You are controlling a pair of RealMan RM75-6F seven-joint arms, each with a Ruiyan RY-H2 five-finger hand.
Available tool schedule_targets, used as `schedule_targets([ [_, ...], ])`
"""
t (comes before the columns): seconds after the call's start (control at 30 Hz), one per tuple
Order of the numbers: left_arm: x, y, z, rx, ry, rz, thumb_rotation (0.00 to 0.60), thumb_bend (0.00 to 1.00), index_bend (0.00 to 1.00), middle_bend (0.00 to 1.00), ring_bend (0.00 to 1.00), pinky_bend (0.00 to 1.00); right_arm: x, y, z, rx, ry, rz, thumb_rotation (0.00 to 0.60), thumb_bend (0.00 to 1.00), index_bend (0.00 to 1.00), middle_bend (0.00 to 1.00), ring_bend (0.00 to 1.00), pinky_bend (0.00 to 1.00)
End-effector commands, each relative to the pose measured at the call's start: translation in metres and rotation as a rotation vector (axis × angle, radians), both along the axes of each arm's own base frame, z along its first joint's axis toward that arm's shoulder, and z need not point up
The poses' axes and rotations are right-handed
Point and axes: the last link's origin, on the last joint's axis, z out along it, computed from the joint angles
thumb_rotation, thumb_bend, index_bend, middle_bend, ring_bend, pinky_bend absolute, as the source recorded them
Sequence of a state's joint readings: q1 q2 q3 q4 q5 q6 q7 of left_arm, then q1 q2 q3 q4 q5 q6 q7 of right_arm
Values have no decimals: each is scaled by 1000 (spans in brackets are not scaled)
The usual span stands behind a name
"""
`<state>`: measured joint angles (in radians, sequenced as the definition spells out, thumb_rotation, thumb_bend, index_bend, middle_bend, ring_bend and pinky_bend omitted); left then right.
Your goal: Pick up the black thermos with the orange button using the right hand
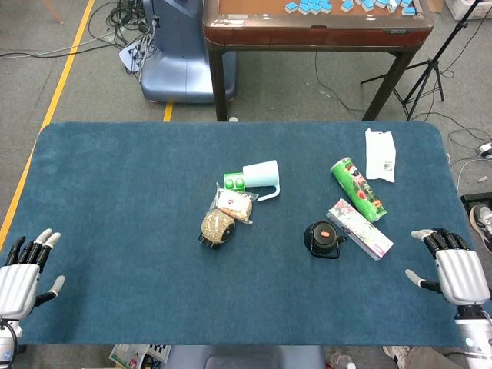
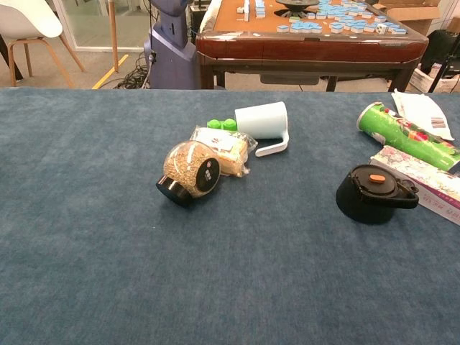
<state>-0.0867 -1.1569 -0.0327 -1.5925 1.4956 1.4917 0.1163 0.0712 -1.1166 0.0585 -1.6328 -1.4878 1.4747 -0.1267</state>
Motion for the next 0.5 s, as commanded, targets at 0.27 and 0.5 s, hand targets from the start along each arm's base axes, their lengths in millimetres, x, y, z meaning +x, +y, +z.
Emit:
schedule_targets([
  [0.27,2,-1,2,5,-6,-9,600,296,109,68,121,14,1,0,2,-3,-5,10,600,136,284,302,193,225],
  [0.5,3,0,0,-3,-6,-15,600,296,109,67,121,14,4,-2,2,15,-7,18,600,136,284,302,193,225],
])
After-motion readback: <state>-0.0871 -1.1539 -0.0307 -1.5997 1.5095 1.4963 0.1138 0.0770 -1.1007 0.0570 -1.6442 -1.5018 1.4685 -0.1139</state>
